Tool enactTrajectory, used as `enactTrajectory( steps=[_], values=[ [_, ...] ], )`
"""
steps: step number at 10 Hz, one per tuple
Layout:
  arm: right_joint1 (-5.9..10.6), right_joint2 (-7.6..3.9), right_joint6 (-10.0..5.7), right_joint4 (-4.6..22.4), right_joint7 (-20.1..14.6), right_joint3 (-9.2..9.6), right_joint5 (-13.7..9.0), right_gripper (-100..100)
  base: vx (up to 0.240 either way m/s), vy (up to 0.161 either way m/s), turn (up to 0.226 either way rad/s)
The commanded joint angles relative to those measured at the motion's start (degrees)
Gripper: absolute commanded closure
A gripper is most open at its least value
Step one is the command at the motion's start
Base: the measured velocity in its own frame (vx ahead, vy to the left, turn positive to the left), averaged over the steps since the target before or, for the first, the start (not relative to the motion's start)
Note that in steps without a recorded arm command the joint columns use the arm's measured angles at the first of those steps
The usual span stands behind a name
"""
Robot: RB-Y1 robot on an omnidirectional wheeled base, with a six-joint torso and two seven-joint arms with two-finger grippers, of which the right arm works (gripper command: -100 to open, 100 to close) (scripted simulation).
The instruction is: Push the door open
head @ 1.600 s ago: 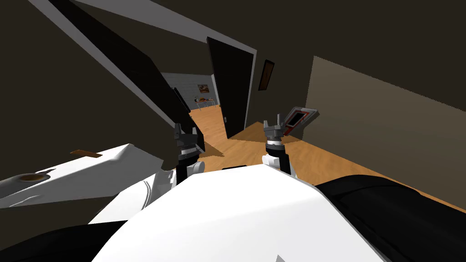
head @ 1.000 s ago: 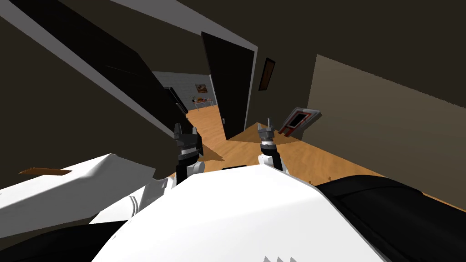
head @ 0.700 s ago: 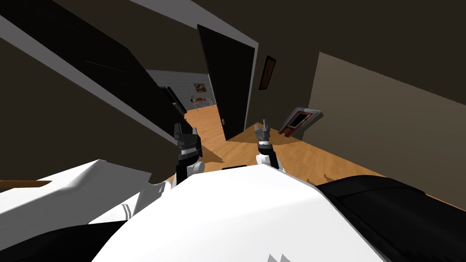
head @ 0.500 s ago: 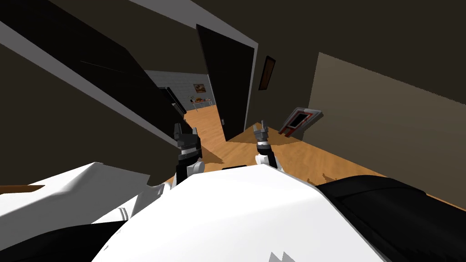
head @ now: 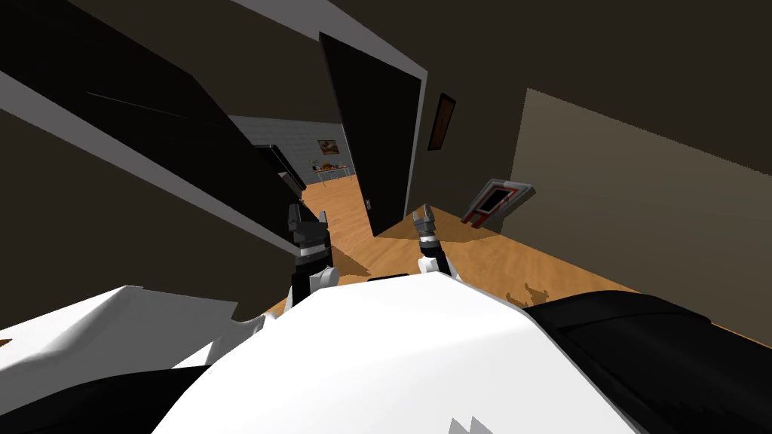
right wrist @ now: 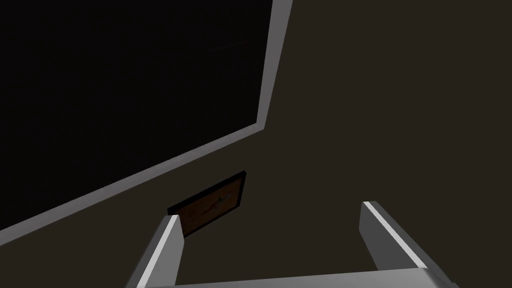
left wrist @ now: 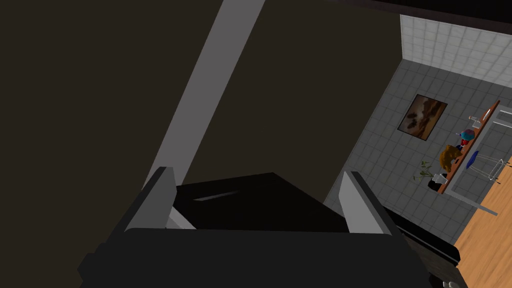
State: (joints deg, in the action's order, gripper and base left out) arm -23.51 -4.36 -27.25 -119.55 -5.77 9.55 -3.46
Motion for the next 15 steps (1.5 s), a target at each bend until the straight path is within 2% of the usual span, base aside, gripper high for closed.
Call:
enactTrajectory(
  steps=[1, 15],
  values=[
    [0.83, -0.28, -0.64, 2.19, -0.06, 0.82, 0.03, -100, 0.108, 0.024, -0.037],
    [7.03, -2.07, -4.66, 19.16, -0.3, 9.79, 0.66, -100, 0.097, 0.018, -0.037]
  ],
)
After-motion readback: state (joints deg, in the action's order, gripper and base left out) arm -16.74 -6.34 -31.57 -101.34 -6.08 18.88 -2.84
